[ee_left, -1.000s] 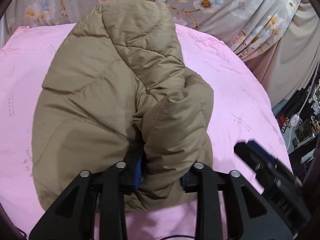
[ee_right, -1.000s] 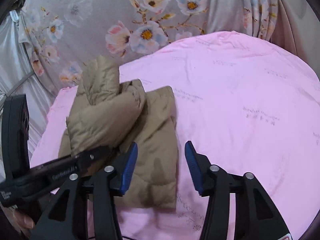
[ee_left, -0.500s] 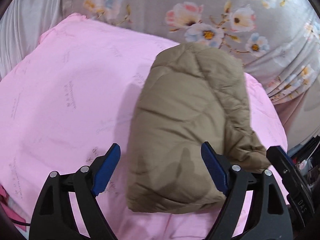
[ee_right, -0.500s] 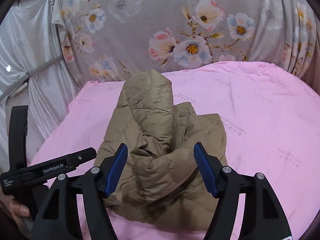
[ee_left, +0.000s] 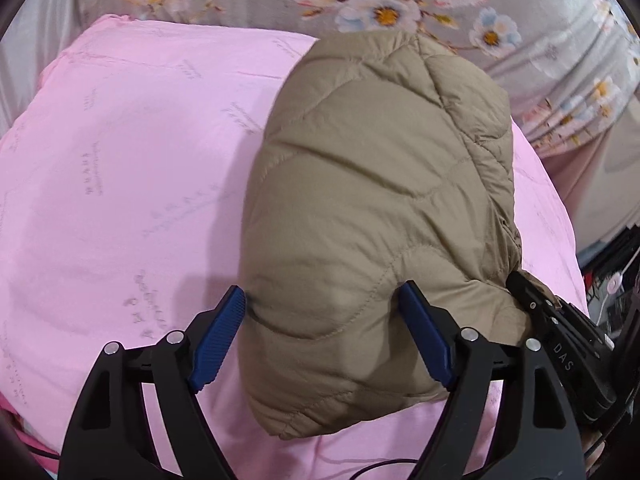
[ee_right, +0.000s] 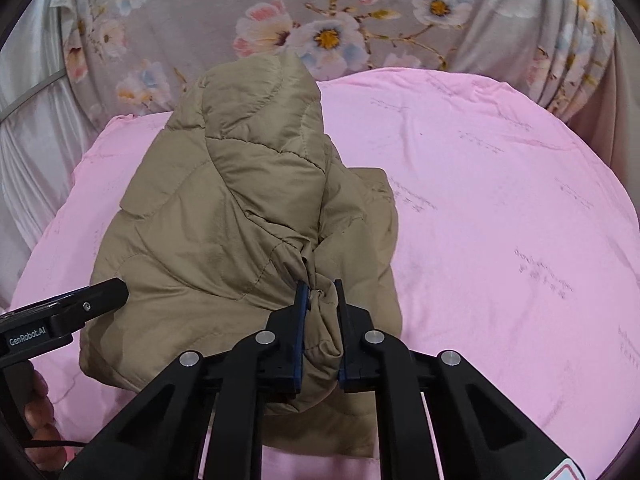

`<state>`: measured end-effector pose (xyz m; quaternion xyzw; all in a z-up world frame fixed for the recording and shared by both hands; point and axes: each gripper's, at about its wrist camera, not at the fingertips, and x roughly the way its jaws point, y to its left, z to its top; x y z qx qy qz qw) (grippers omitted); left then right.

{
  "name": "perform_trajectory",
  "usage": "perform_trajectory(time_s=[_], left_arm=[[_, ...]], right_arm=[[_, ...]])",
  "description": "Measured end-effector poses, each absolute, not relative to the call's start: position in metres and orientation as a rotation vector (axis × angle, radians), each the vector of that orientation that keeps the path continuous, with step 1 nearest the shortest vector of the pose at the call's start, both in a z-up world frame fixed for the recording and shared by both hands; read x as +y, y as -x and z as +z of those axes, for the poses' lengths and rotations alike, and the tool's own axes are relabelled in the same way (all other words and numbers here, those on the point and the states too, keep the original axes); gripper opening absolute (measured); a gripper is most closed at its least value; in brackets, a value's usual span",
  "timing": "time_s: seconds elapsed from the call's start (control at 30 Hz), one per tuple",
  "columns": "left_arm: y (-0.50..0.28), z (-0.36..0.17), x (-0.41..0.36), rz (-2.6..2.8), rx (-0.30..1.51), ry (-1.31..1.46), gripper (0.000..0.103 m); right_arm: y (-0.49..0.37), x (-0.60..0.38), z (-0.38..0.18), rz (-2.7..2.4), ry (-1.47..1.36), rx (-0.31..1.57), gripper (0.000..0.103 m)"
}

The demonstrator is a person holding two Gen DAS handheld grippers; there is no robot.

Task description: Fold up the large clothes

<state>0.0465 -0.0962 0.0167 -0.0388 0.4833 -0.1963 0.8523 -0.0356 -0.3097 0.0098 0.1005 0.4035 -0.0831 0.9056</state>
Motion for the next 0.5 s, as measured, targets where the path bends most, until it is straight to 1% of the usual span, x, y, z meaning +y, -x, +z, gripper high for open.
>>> perform_trajectory(time_s=[0.2, 0.37, 0.5], left_arm=[[-0.040, 0.003, -0.129, -0.404, 0.987, -0.055, 0.083], [-0.044, -0.008, -0.139, -0.385, 0.997, -0.078, 0.089], [-0.044, -0.017, -0.144, -0.363, 0.987, -0.102, 0.090]], right_arm=[[0.041, -0.330, -0.027, -0.221, -0.247, 0.884, 0.010], [0.036, -0.332, -0.048, -0.221, -0.259, 0.889, 0.012], [0.035, -0.330, -0.054, -0.228, -0.254, 0.881, 0.013]])
